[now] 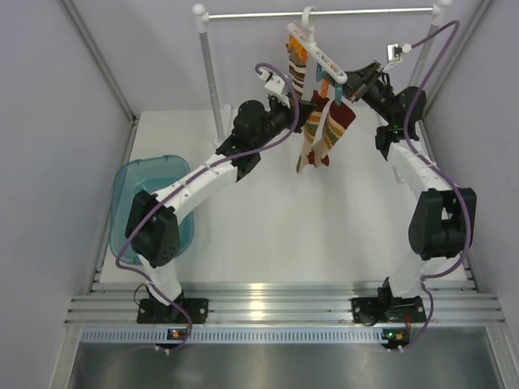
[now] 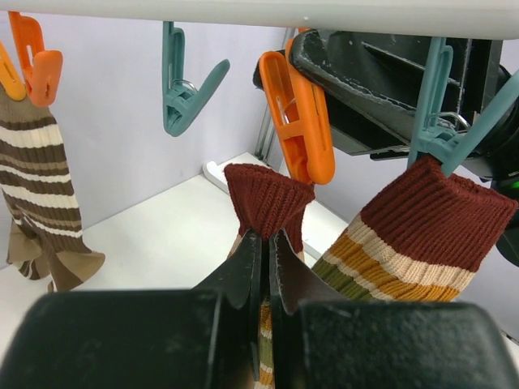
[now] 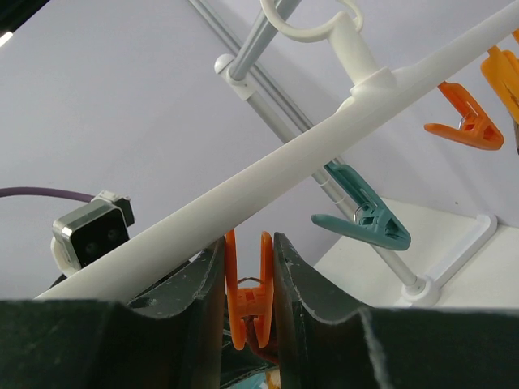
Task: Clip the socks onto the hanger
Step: Clamp the sock onto the hanger.
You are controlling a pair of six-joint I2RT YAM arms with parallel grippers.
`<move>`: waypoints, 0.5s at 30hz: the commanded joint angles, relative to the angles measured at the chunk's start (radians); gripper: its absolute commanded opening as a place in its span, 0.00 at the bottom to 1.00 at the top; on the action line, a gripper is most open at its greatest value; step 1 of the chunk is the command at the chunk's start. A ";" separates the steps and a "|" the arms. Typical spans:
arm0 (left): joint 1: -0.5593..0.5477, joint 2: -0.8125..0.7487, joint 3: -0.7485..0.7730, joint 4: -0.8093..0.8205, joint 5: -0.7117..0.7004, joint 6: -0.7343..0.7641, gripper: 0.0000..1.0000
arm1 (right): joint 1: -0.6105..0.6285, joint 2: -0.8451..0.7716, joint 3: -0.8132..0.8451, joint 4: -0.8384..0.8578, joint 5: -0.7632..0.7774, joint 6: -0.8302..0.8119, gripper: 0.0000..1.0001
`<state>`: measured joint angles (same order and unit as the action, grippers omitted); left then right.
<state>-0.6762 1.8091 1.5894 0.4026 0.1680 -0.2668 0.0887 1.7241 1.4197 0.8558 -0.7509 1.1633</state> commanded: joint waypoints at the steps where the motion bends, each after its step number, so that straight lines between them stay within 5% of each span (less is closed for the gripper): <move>1: 0.006 0.004 0.037 0.044 0.011 -0.025 0.00 | -0.007 -0.031 -0.002 0.043 -0.015 0.012 0.00; 15: 0.006 0.024 0.089 0.047 0.070 -0.080 0.00 | -0.007 -0.020 -0.001 0.049 -0.022 -0.011 0.00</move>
<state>-0.6720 1.8290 1.6226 0.4011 0.2062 -0.3077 0.0887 1.7241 1.4197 0.8677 -0.7551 1.1625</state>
